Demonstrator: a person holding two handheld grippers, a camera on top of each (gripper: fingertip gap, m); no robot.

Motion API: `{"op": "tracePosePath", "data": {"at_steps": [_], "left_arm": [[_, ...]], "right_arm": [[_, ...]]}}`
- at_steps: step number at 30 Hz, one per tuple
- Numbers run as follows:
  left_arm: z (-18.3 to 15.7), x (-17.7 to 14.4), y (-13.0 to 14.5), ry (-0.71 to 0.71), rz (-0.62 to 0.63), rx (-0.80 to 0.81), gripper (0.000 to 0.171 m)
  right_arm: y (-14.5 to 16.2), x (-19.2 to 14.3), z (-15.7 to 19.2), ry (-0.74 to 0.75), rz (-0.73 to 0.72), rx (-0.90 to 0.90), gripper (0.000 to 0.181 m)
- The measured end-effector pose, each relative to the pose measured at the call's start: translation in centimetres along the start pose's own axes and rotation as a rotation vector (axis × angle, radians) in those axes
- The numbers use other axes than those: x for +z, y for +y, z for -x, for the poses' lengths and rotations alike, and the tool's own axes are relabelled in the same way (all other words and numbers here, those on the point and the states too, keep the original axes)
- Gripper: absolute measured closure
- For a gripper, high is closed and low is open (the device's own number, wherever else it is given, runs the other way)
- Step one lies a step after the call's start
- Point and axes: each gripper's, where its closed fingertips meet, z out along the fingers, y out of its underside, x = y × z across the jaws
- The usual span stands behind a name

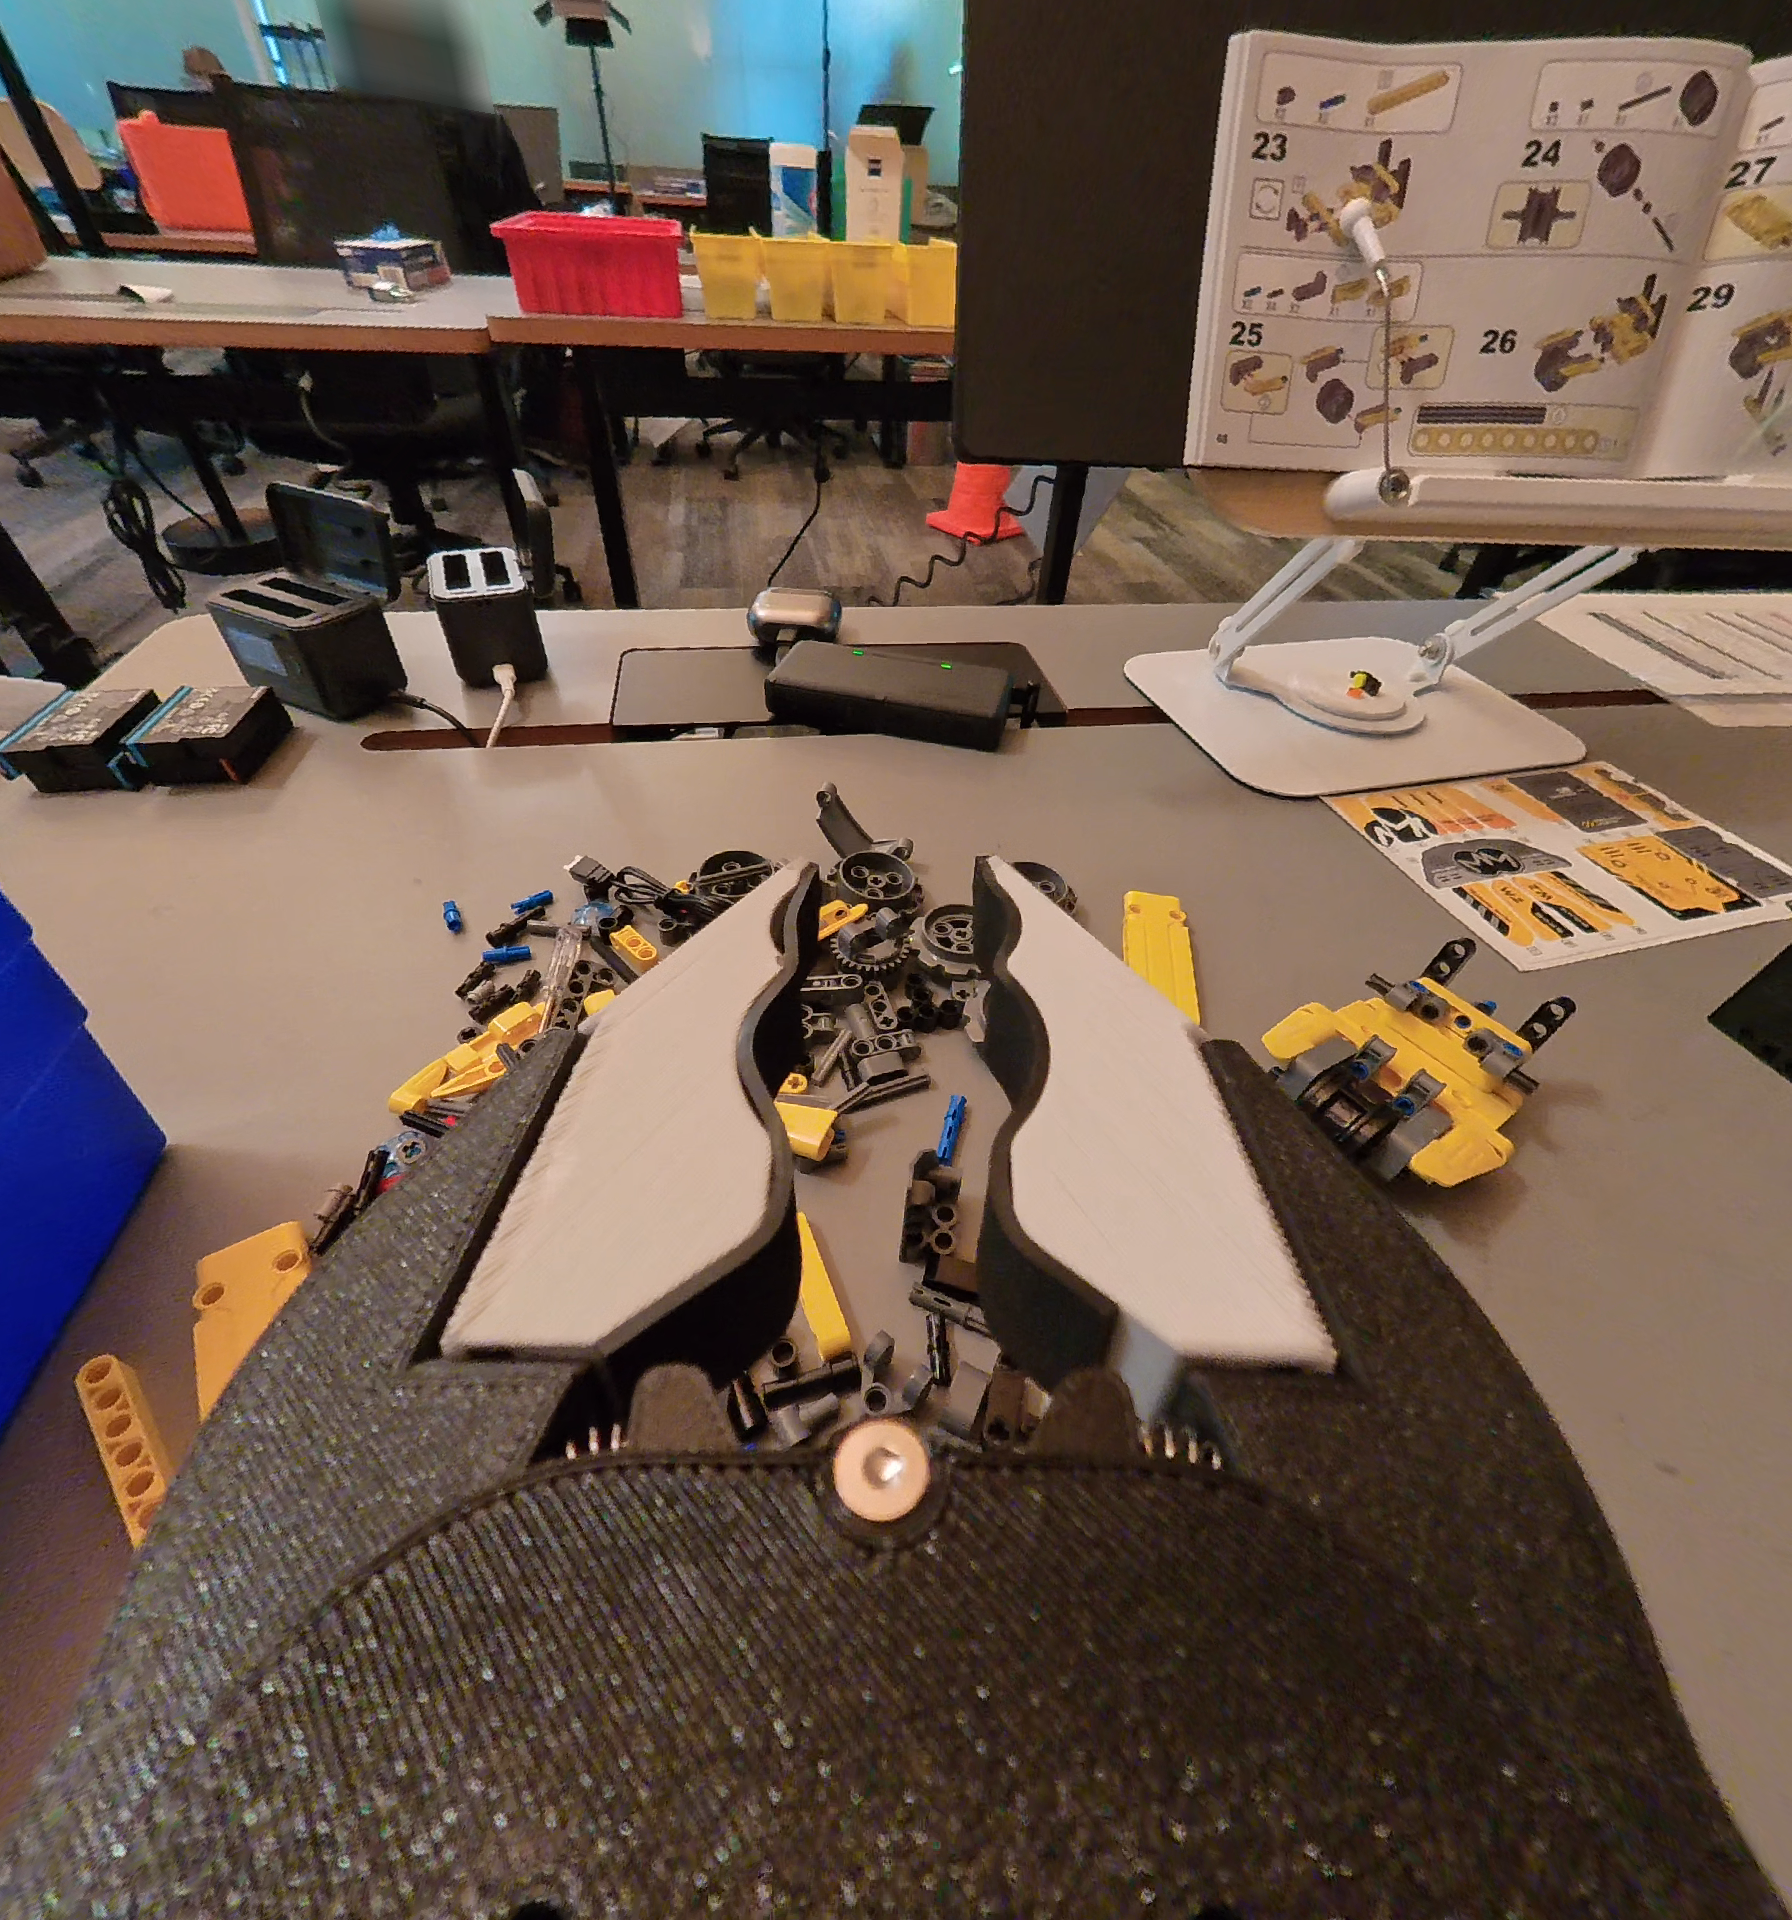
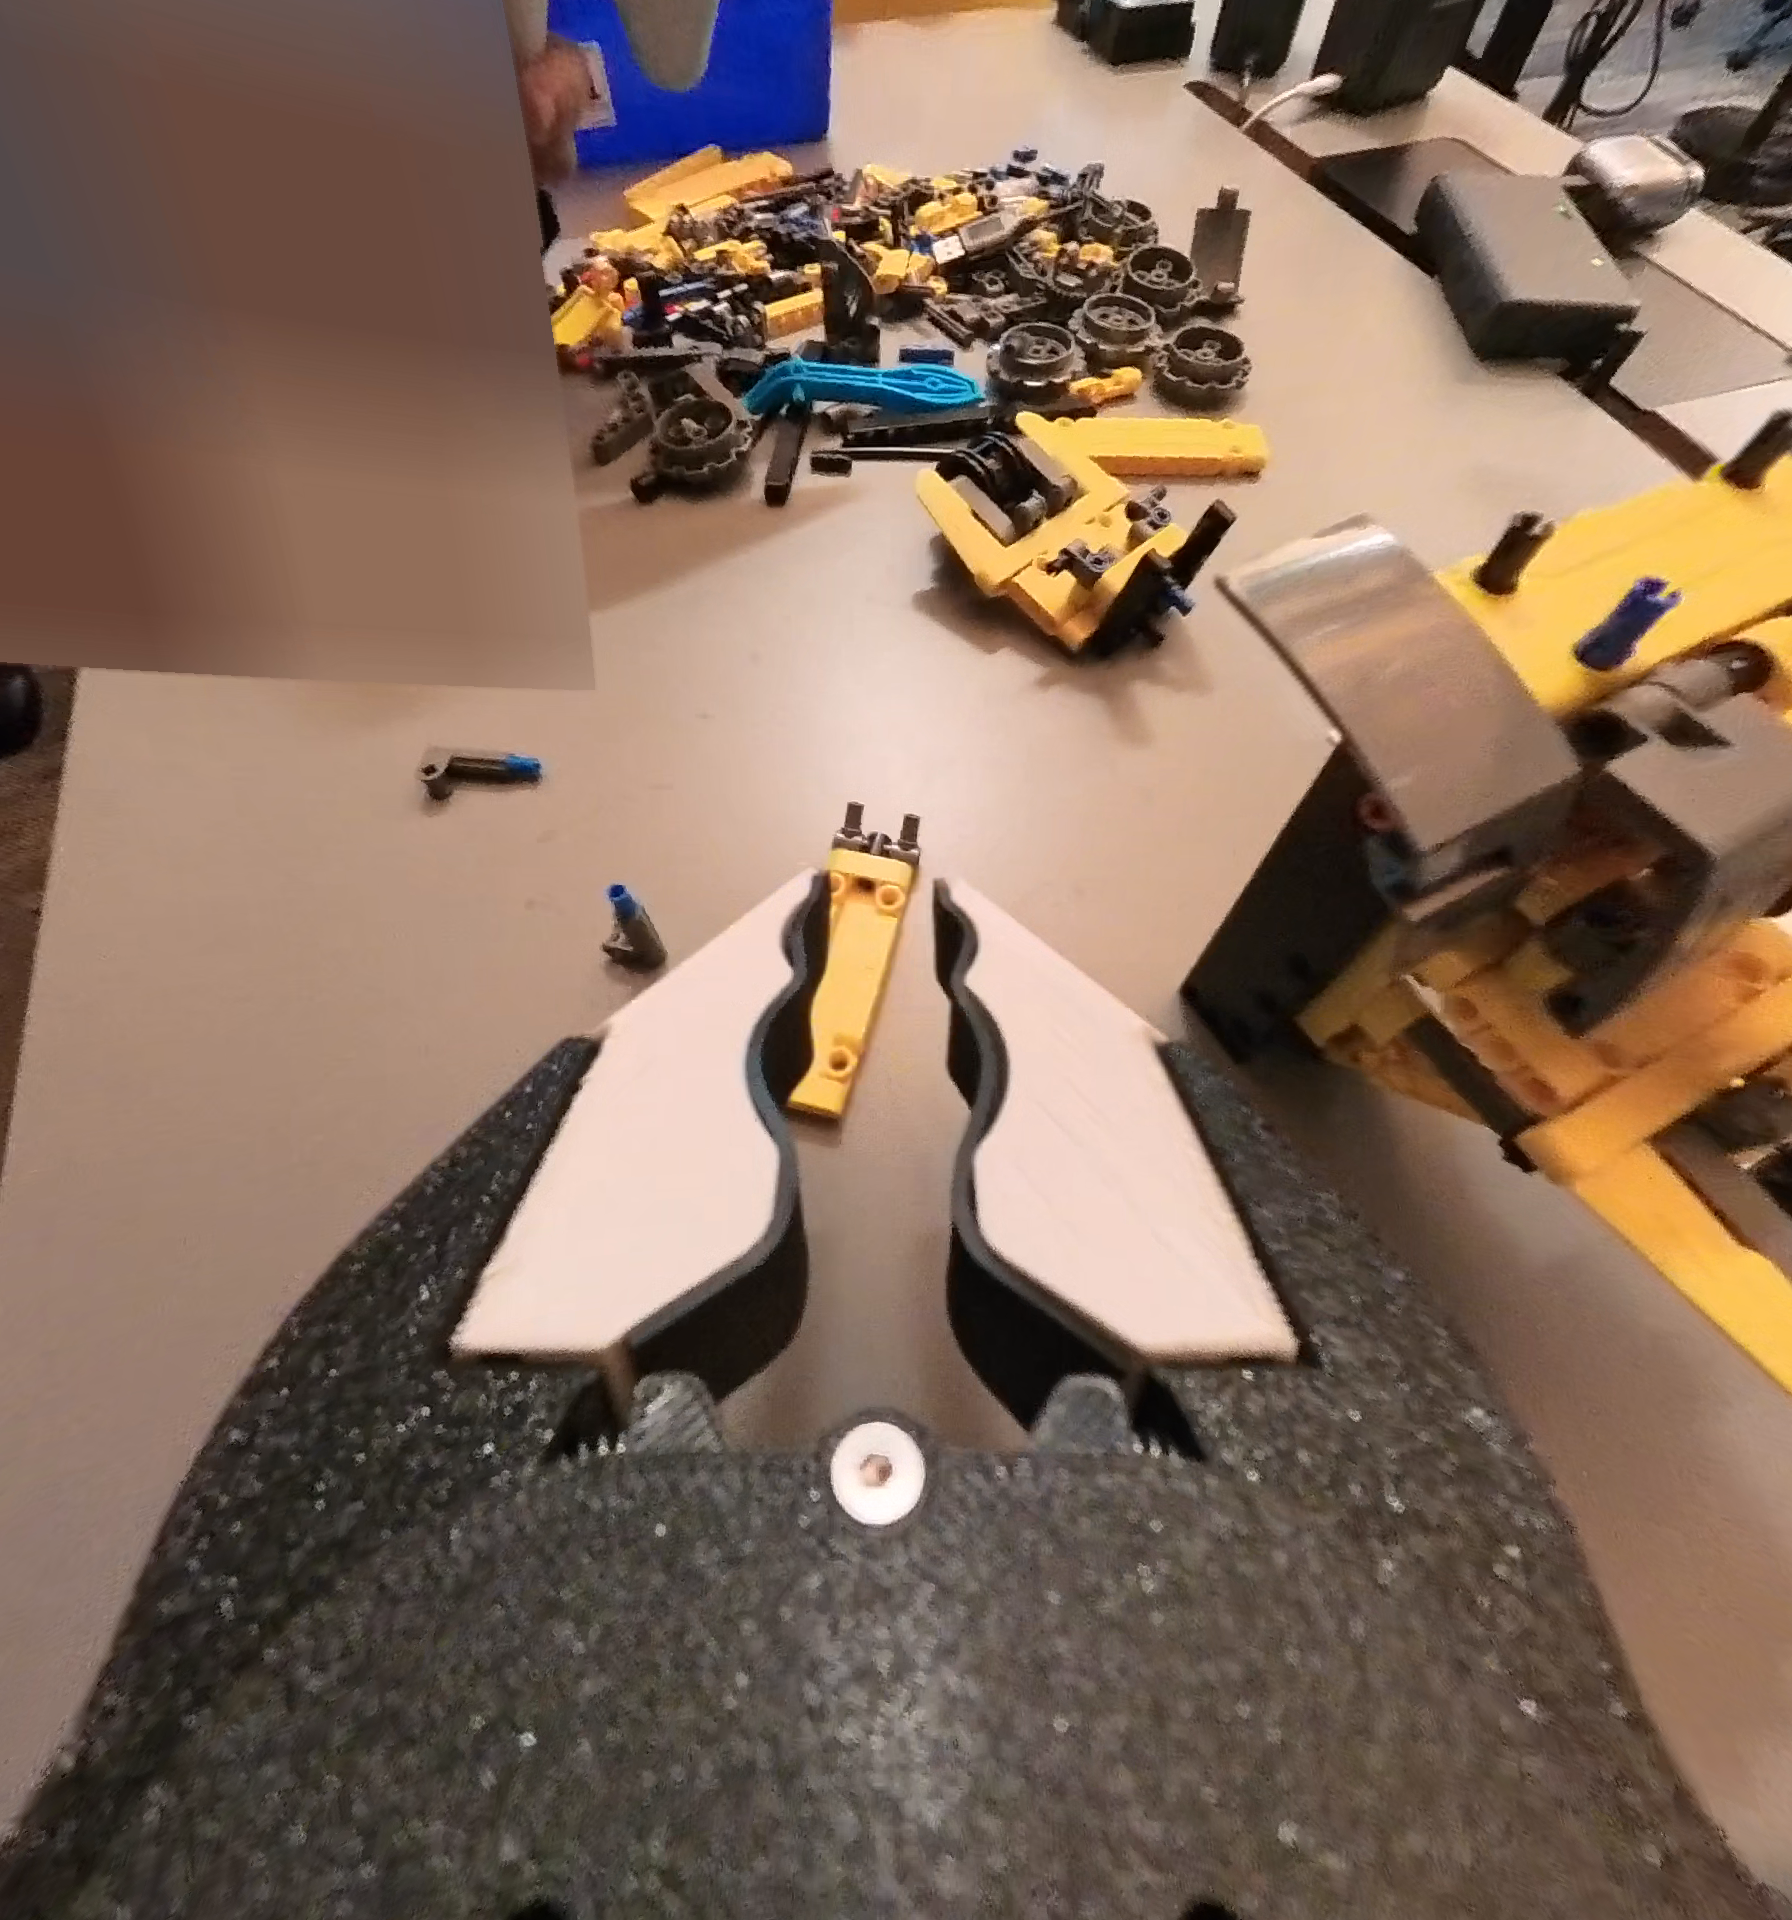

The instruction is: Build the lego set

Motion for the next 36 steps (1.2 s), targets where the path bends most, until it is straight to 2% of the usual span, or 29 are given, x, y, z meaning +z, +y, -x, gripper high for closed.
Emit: {"op": "tracePosePath", "data": {"at_steps": [9,36], "left_arm": [[-0.1,0.0,0.0,0.004,0.001,-0.002,0.145],[-0.4,0.2,0.4,0.014,0.02,0.012,0.144]], "right_arm": [[2.1,1.6,0.9,-0.019,0.092,-0.032,0.162],[3.5,2.7,1.0,-0.014,0.154,-0.016,0.15]]}}
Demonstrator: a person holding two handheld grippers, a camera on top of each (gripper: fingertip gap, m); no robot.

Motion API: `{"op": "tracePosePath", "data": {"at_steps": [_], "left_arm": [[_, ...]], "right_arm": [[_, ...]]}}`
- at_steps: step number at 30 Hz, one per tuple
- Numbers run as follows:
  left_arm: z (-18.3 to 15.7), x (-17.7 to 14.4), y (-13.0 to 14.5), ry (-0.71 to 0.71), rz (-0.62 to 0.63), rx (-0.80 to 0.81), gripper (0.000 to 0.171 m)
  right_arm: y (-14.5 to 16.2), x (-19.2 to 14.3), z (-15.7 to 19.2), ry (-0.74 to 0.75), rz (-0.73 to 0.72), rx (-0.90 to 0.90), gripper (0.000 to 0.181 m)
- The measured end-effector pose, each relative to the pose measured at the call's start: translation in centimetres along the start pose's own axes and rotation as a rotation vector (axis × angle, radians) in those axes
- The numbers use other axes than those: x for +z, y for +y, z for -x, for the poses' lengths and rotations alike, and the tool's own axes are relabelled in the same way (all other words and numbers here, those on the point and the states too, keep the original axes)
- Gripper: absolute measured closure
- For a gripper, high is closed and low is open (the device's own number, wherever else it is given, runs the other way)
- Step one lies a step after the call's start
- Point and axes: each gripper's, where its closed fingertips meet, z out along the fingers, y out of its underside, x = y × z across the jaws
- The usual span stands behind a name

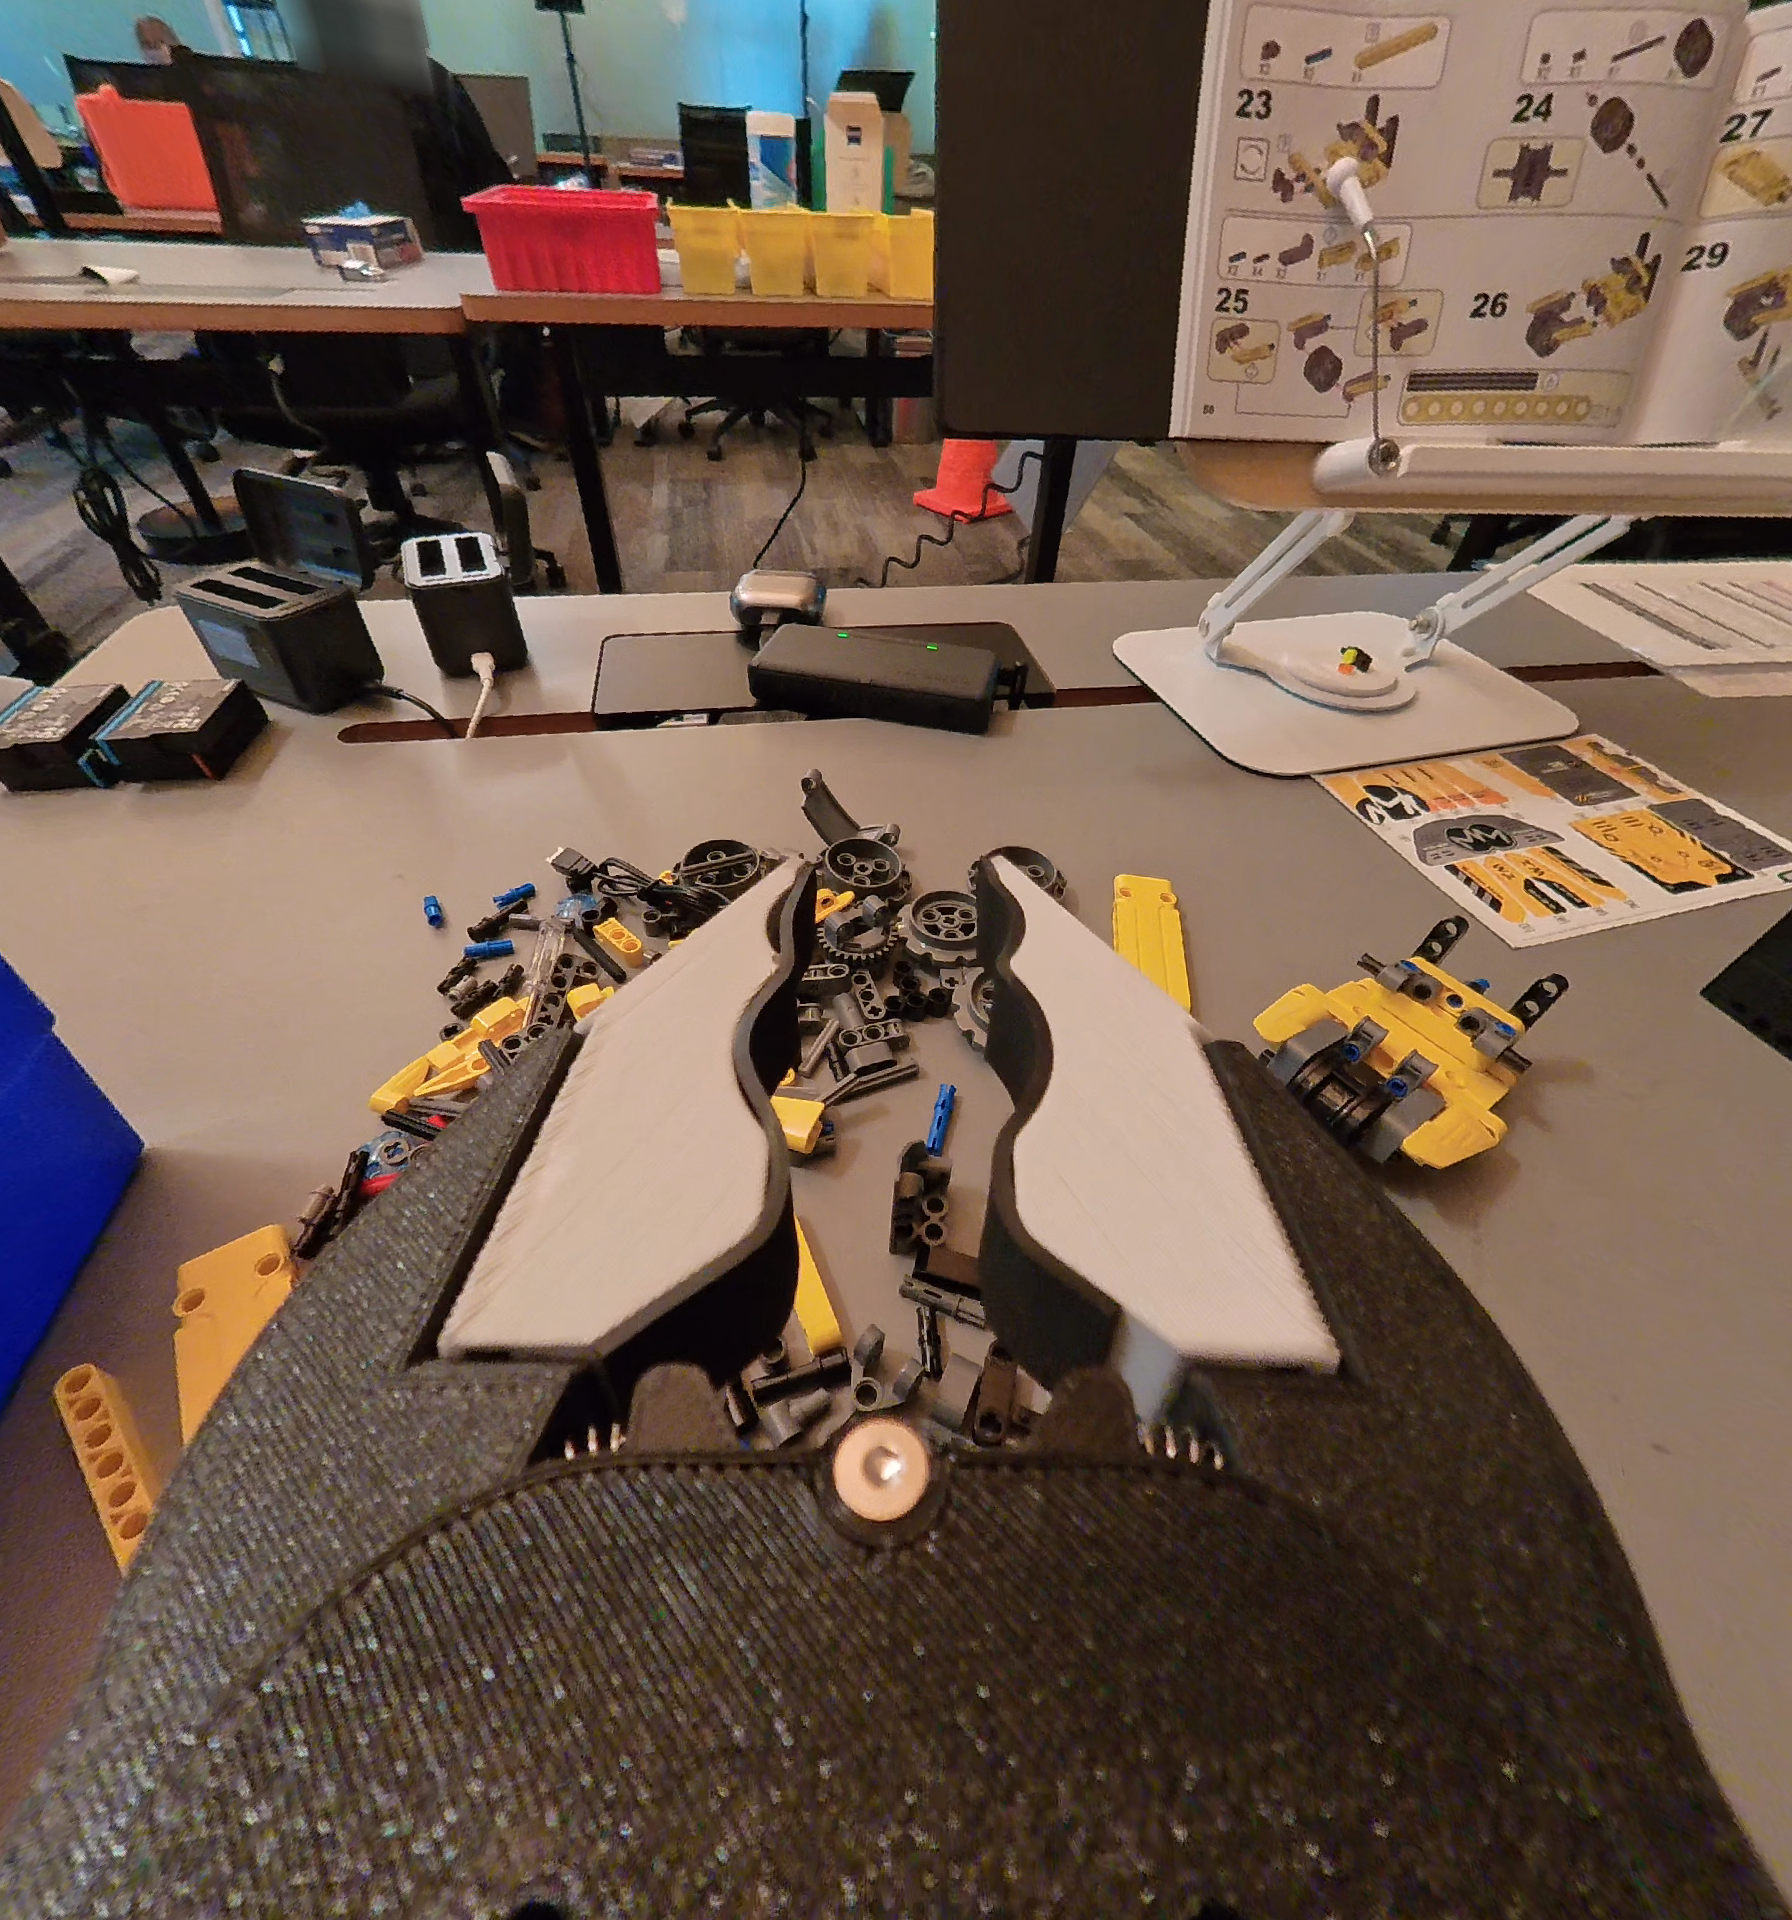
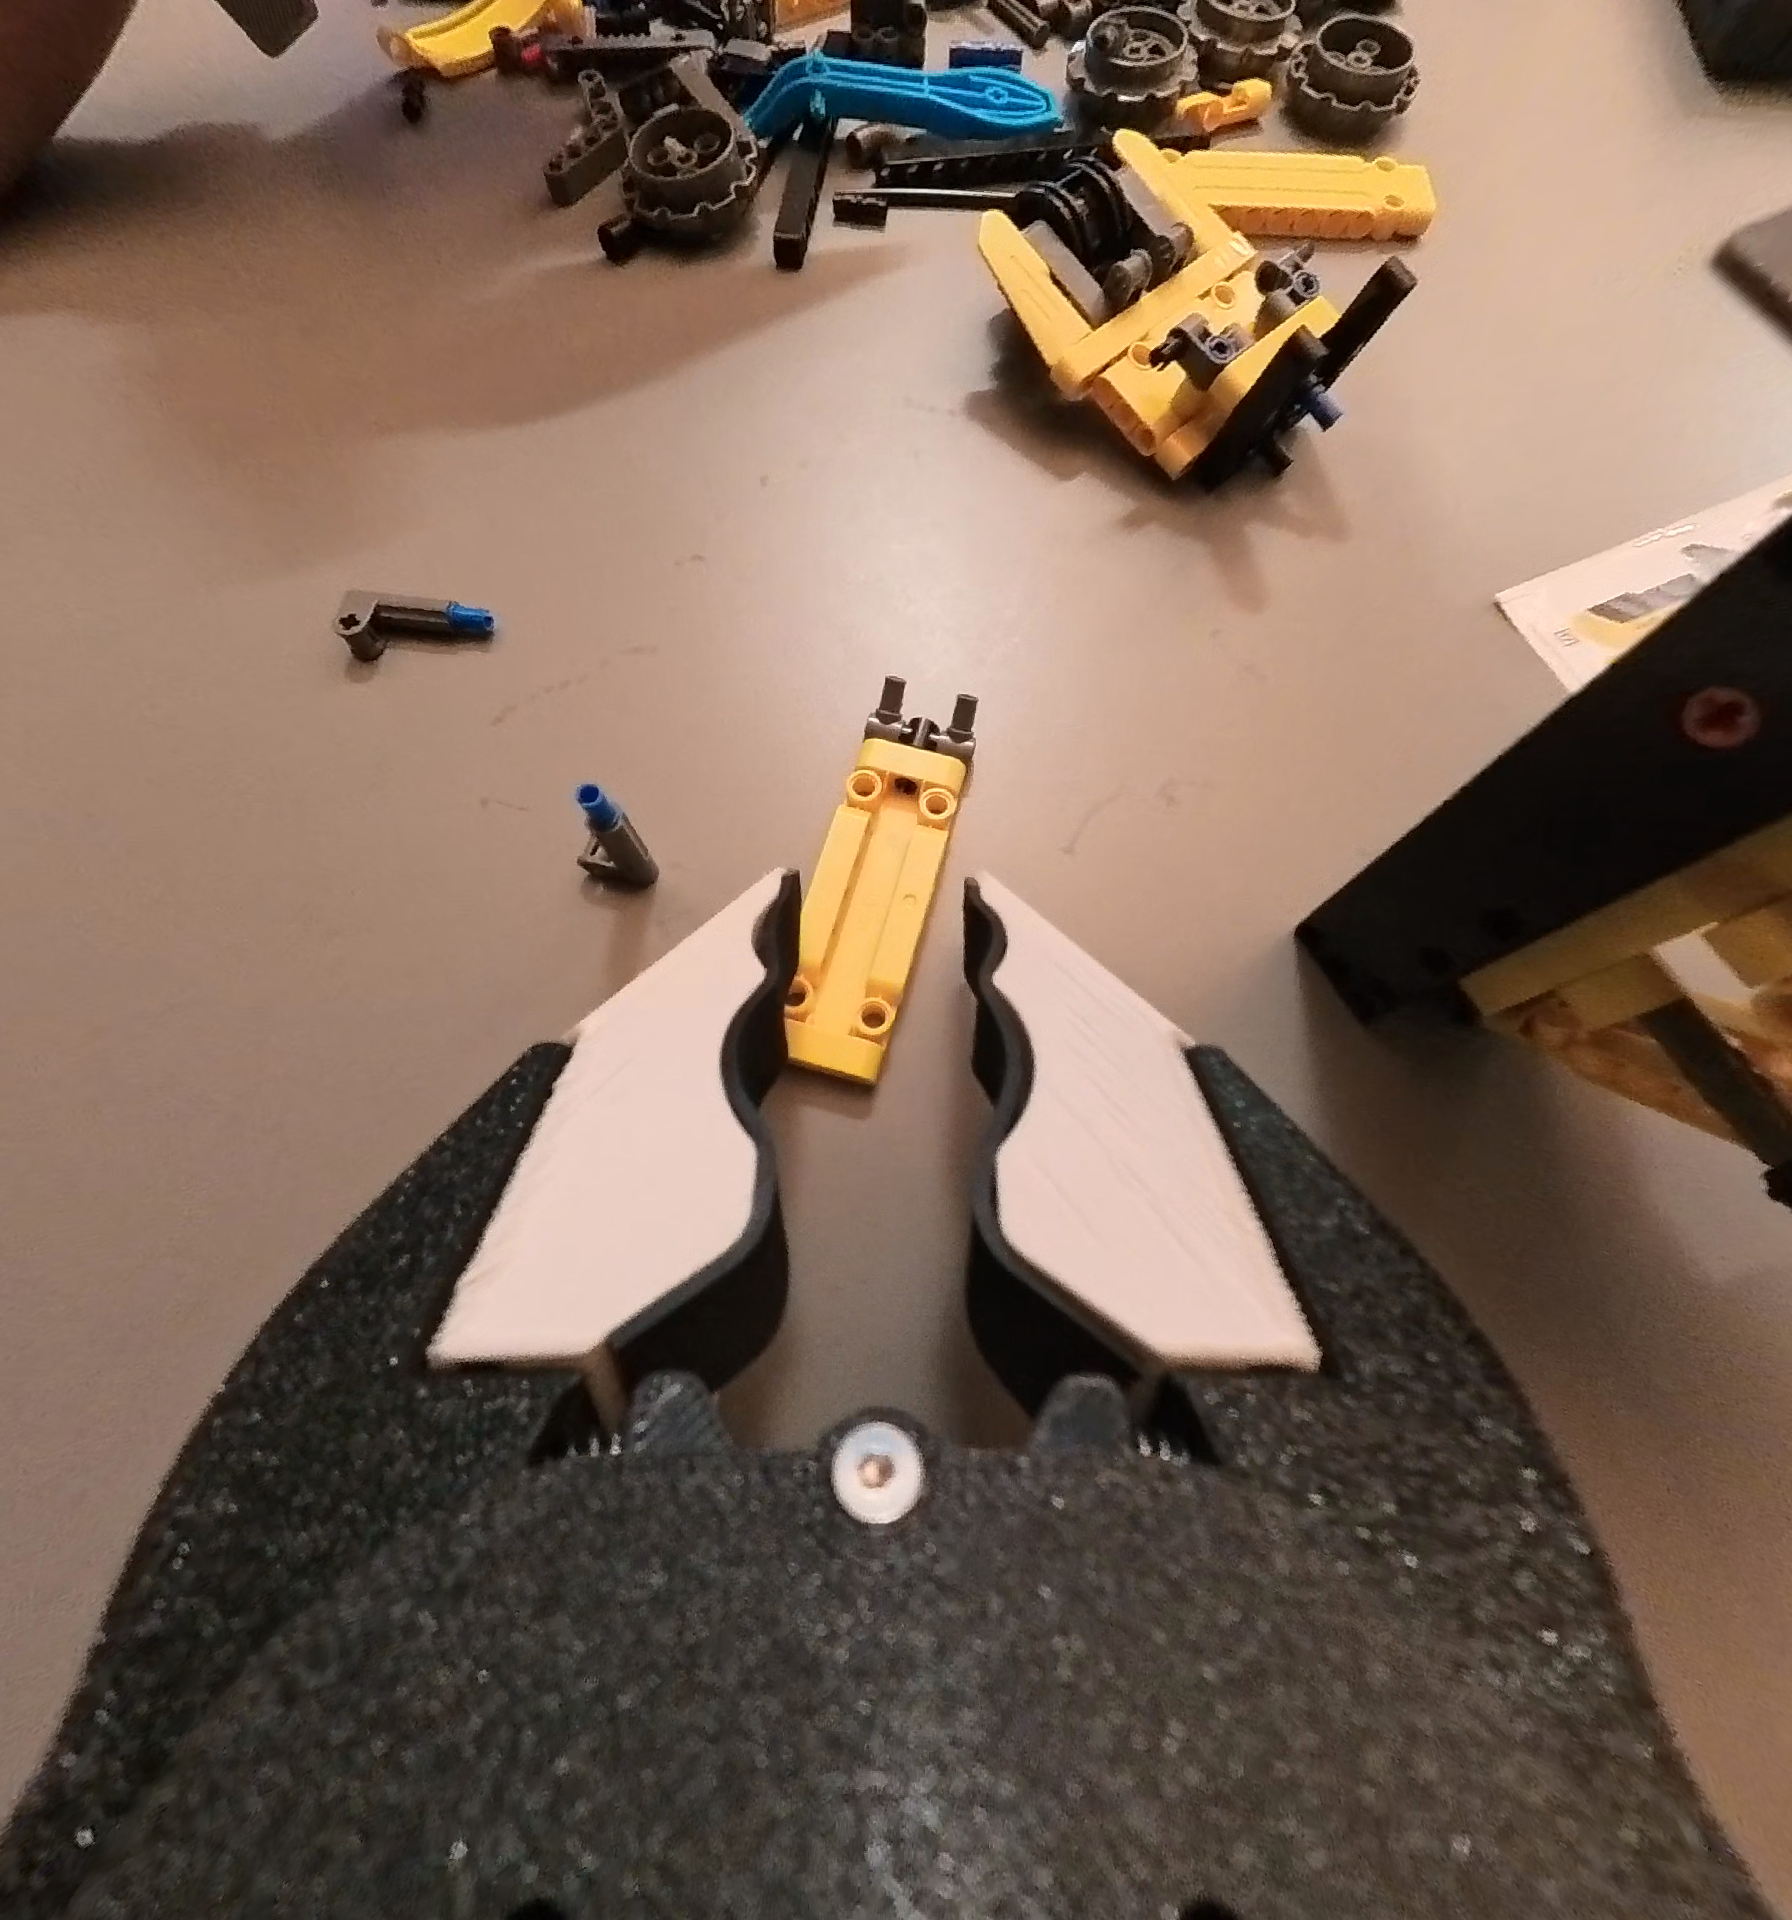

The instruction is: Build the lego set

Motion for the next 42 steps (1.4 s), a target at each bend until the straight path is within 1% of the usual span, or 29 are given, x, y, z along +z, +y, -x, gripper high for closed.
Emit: {"op": "tracePosePath", "data": {"at_steps": [42], "left_arm": [[-0.34,0.19,0.29,0.0,0.014,0.027,0.143]], "right_arm": [[0.56,0.39,0.08,0.019,0.044,-0.023,0.145]]}}
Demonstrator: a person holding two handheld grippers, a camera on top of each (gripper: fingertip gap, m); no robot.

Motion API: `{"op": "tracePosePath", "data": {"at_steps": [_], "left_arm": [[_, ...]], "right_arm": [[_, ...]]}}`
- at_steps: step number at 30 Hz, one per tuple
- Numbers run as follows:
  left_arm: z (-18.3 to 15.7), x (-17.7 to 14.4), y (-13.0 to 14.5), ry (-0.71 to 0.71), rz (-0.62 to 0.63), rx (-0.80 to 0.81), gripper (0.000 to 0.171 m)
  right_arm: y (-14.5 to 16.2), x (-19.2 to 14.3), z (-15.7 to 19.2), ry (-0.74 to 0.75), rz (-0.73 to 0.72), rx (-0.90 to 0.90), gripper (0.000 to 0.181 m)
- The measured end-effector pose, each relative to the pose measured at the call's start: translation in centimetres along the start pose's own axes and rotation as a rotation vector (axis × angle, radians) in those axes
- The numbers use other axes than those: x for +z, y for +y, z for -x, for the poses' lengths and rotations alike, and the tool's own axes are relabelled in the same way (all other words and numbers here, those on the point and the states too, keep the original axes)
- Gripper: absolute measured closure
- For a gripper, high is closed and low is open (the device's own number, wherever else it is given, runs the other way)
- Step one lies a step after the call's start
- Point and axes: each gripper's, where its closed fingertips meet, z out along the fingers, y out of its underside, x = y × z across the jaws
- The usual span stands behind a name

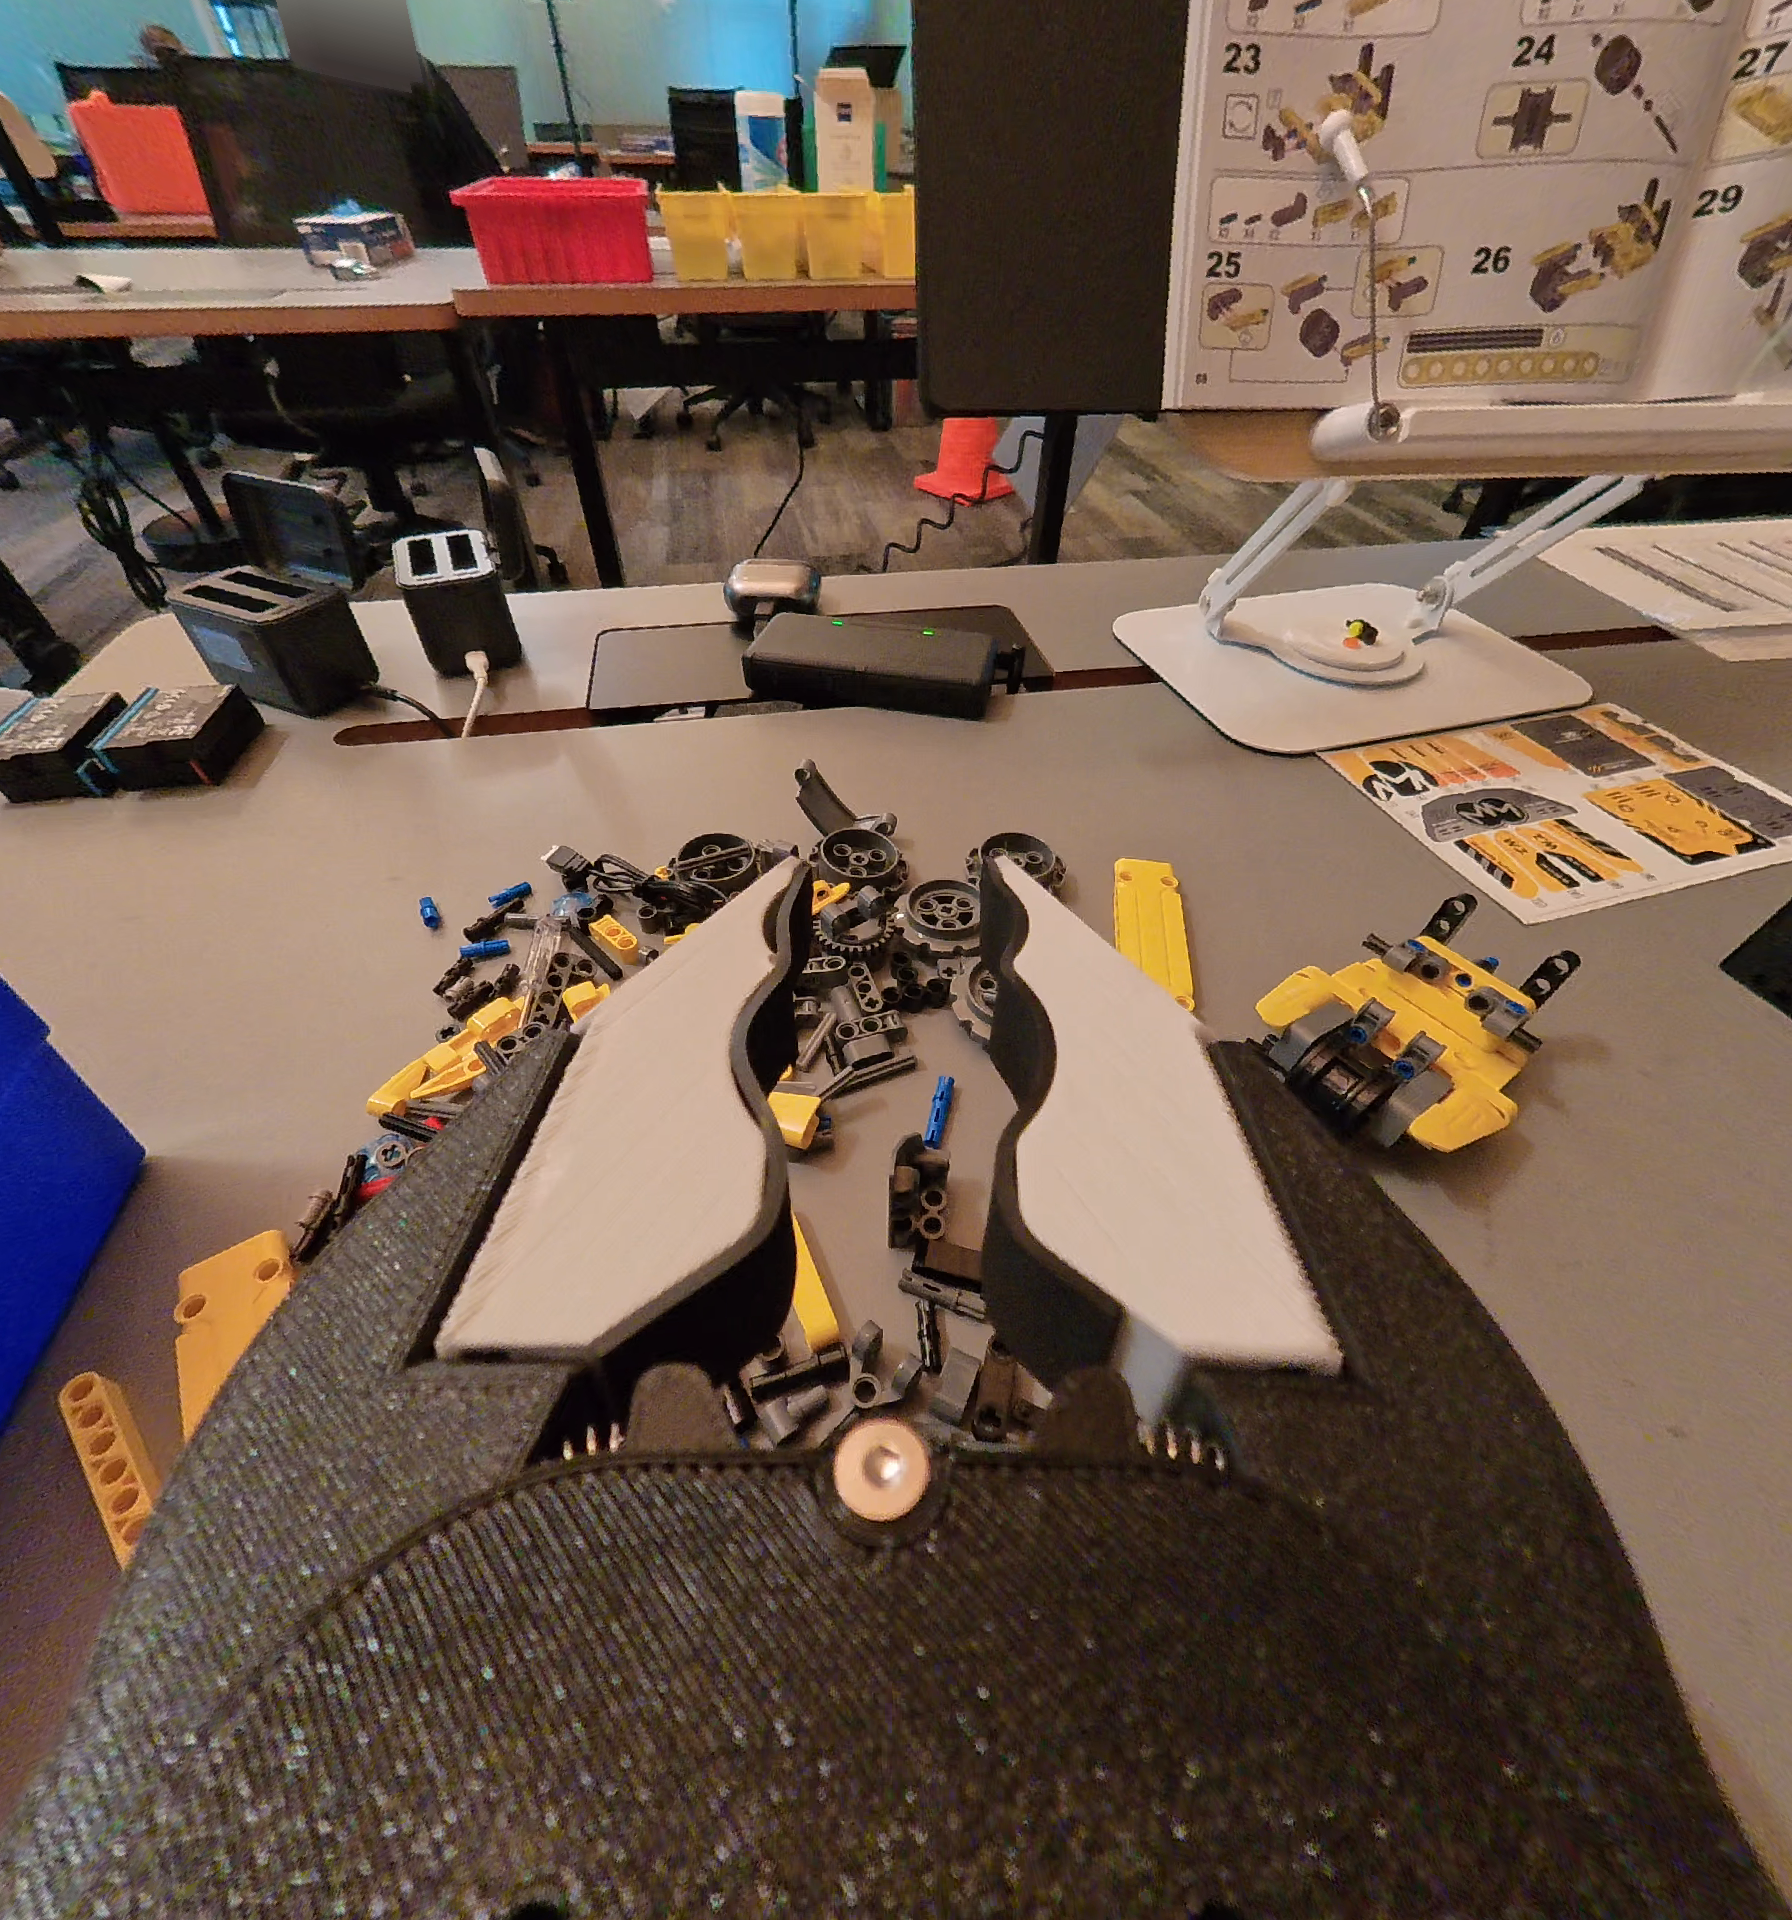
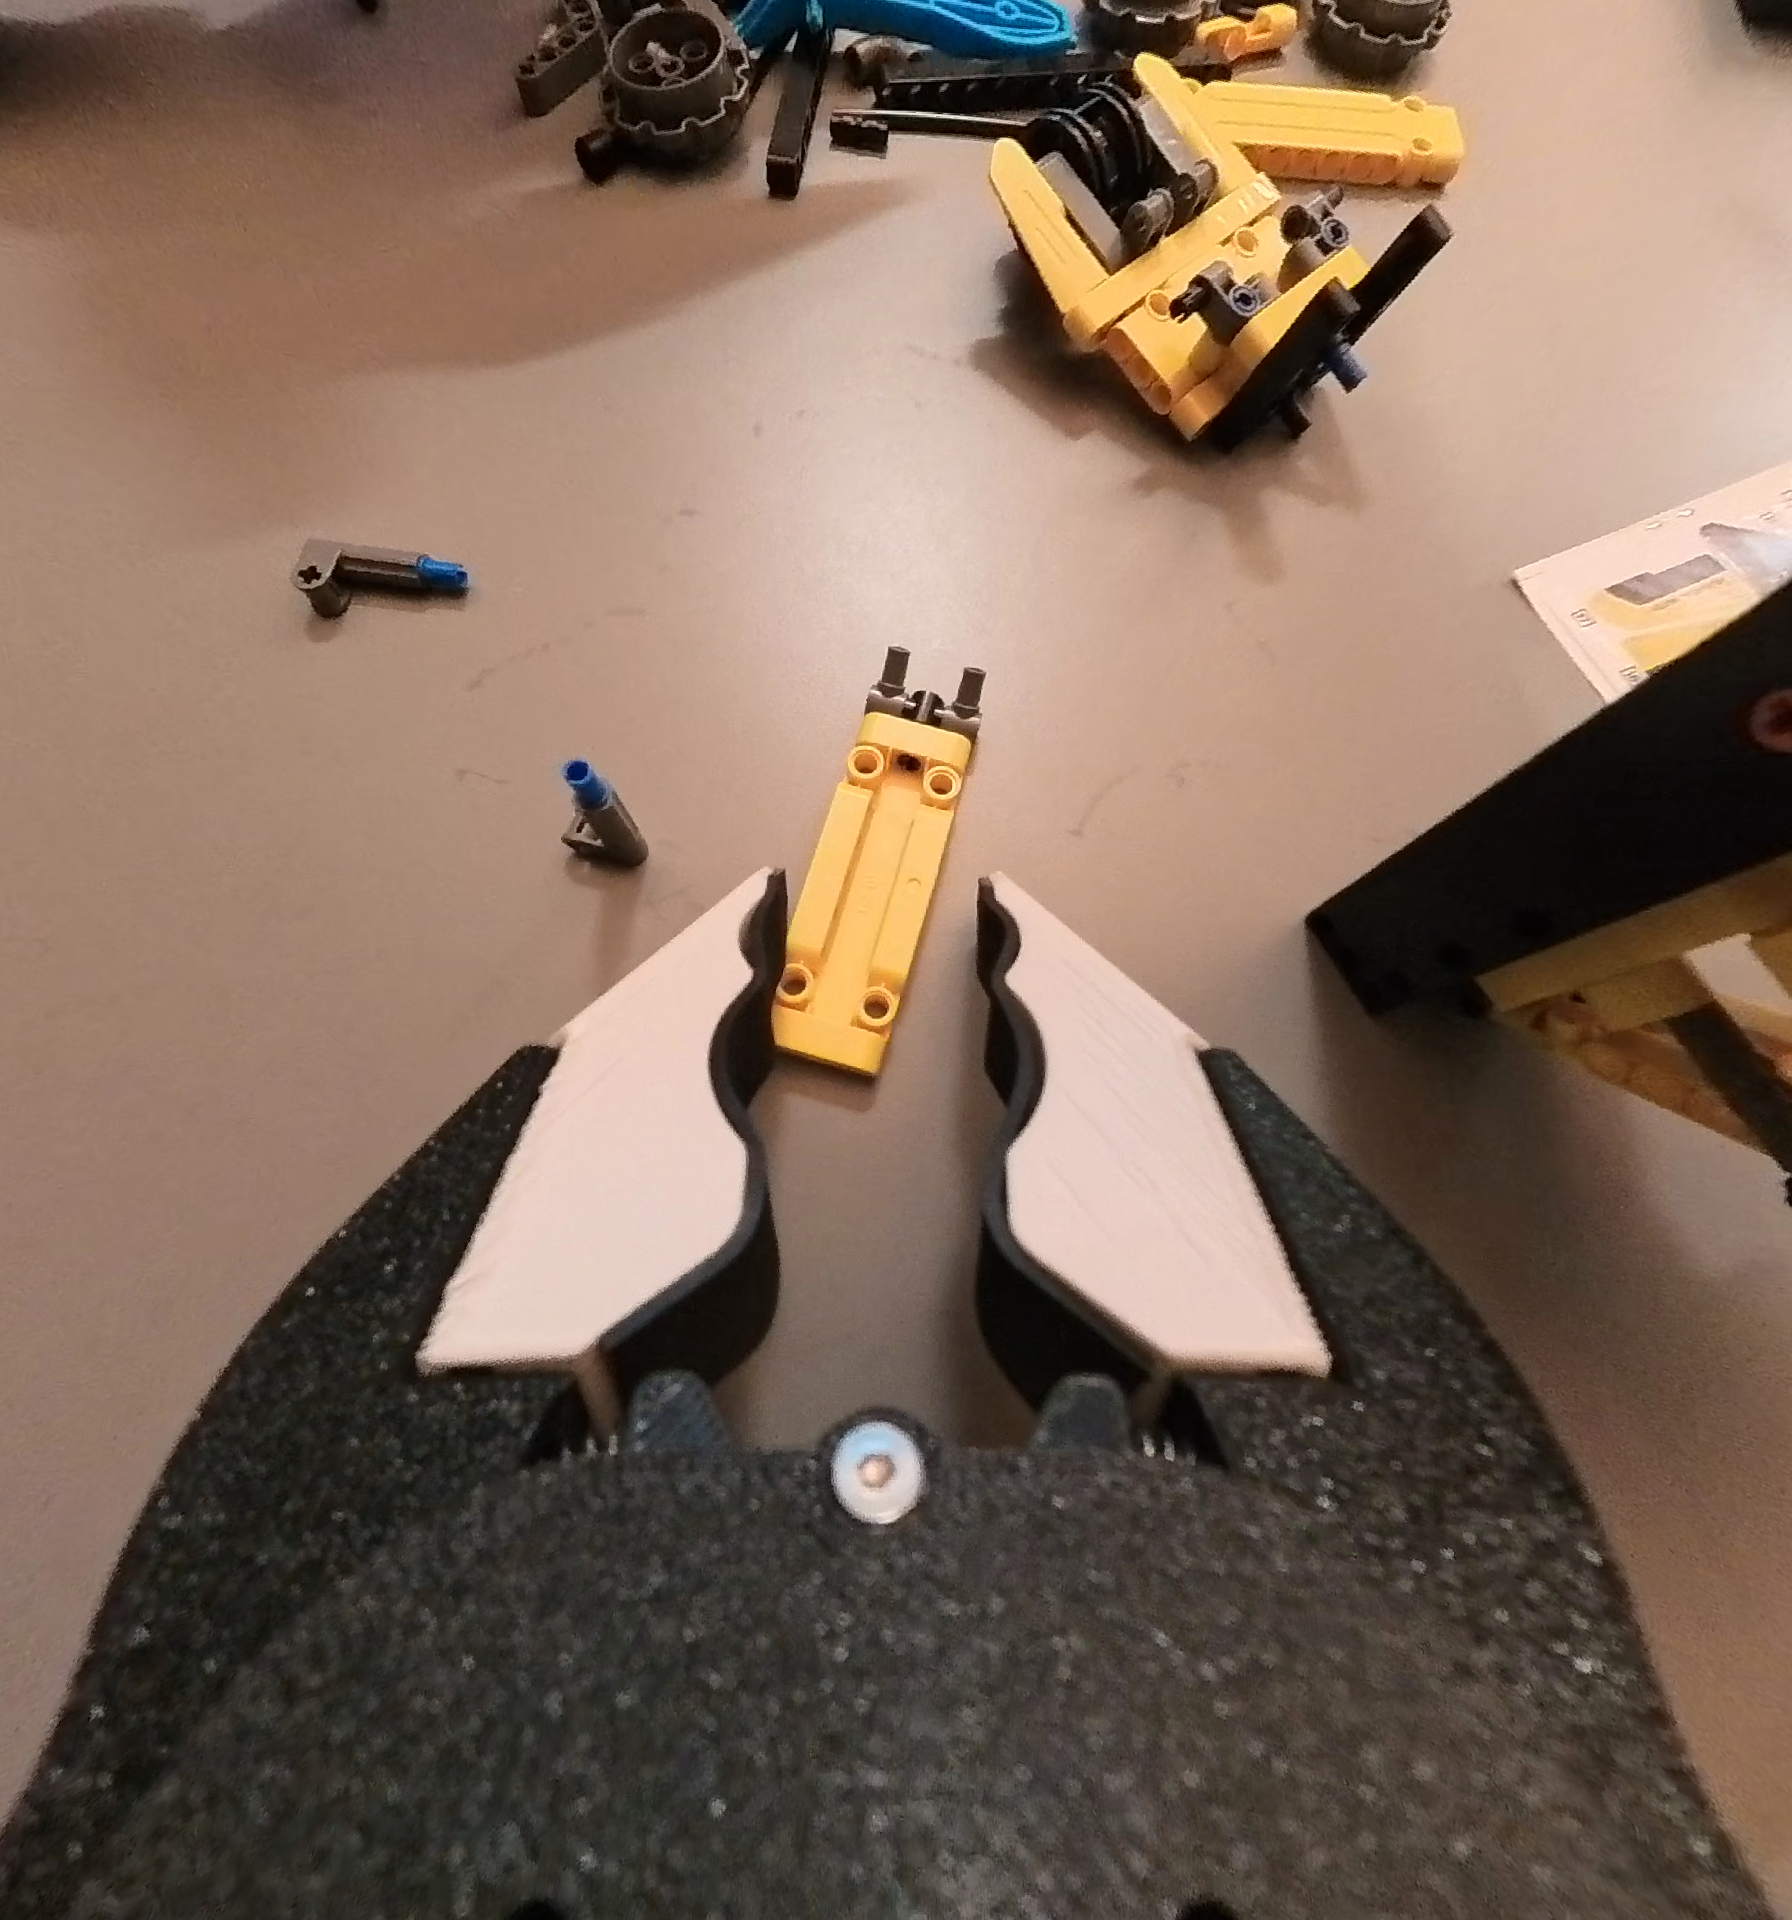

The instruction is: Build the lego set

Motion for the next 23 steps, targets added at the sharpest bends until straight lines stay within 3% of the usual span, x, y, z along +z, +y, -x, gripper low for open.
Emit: {"op": "tracePosePath", "data": {"at_steps": [8,16,23], "left_arm": [[0.0,0.0,0.0,0.001,-0.001,0.0,0.142],[-0.2,0.1,0.0,0.006,0.003,0.008,0.142],[-0.3,0.2,0.2,-0.001,0.014,0.029,0.142]], "right_arm": [[-0.4,-0.5,-0.5,0.0,-0.034,0.03,0.145],[-3.5,-4.1,-3.0,0.049,-0.251,0.086,0.156],[-2.7,-3.0,-2.6,0.016,-0.215,0.102,0.156]]}}
